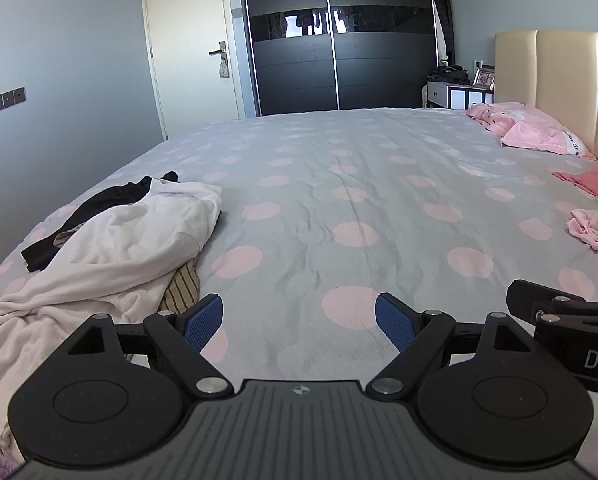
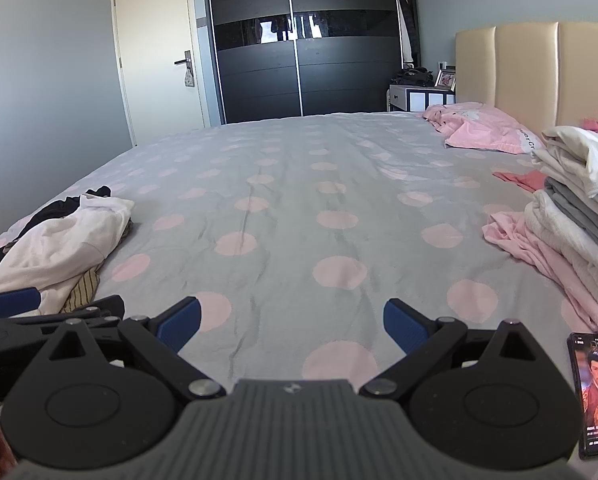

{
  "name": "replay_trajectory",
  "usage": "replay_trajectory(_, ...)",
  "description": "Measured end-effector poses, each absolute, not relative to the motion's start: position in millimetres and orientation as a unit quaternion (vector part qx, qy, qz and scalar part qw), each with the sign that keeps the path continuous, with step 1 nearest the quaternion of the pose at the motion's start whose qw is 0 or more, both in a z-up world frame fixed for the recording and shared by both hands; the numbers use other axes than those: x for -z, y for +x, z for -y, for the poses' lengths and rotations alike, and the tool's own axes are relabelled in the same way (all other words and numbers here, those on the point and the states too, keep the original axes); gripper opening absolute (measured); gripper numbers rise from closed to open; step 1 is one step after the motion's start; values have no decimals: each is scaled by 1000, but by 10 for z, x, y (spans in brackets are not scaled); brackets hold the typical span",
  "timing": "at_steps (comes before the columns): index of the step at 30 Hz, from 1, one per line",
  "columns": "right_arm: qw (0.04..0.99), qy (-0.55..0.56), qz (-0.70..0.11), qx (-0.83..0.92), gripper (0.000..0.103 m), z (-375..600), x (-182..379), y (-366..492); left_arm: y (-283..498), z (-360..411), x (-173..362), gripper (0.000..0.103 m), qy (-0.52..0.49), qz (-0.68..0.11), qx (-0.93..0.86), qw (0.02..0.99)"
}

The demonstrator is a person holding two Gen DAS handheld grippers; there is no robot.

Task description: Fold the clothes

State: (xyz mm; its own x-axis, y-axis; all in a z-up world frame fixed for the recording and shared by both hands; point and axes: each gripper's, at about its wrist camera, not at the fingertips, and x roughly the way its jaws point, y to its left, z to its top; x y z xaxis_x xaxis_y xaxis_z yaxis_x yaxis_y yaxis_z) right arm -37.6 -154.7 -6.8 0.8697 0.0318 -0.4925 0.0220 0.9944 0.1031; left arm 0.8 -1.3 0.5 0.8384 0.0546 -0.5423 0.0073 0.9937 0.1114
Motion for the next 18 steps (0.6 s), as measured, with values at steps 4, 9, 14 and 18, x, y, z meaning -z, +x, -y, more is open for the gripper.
replay_trajectory(4,969,24,-246,2,99,1478,67,-375,-9,14,-29,84,40,-285,-5,958)
replay_trajectory(9,966,17,-256,9,99,1489,72,-337,24,23,-25,83,35,-290,3,956)
replay_trajectory(14,965,21,-262,18,99,1516,76,-324,200,-46,-7,83,52,-283,2,958)
replay_trajectory(18,965,19,-260,18,99,1519,80,-336,-4,61,10,84,57,-279,-3,958)
